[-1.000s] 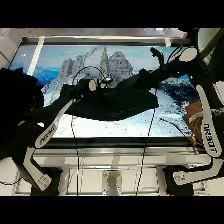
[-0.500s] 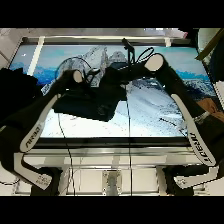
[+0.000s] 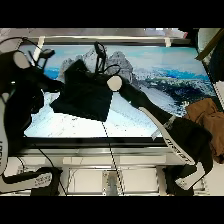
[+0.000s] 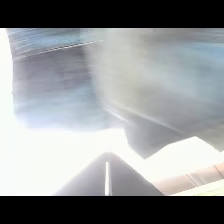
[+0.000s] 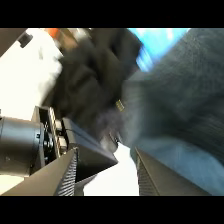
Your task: Fold the clothes and pants, and hang the long-sleeved shirts on hangers.
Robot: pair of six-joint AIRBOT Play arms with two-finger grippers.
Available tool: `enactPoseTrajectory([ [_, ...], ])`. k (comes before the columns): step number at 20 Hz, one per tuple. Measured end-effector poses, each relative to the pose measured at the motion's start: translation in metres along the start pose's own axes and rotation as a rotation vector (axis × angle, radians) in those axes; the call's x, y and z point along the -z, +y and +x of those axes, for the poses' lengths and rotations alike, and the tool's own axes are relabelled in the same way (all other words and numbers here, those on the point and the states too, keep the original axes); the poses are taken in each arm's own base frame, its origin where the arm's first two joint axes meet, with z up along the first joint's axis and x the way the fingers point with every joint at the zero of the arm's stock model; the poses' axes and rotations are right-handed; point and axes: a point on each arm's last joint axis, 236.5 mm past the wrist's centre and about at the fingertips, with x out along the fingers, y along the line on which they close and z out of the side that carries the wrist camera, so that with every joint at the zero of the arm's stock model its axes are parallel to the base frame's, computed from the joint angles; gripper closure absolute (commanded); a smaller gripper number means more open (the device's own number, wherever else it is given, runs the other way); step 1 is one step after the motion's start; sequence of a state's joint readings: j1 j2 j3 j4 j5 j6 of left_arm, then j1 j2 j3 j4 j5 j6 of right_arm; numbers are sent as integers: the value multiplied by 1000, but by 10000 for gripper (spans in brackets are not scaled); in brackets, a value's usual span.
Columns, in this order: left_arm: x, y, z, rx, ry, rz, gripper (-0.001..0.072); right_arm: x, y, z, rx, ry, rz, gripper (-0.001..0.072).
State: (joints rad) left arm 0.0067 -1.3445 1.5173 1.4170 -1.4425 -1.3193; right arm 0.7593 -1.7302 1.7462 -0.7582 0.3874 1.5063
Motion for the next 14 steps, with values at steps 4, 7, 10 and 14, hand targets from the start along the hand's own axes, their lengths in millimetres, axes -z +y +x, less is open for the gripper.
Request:
enactPoseTrajectory([
  [4, 15, 54, -29, -68, -40, -127, 695, -34, -6, -21, 14, 4, -125, 308],
  [7, 26, 82, -40, -100, -51, -202, 695, -50, -63, -65, 132, 131, -149, 267],
  [10, 32, 93, -45, -113, -56, -245, 695, -13, -149, -106, 306, 342, 1, 31],
  [14, 36, 95, -46, -107, -48, -262, 694, 71, -232, -121, 419, 503, 297, 32],
])
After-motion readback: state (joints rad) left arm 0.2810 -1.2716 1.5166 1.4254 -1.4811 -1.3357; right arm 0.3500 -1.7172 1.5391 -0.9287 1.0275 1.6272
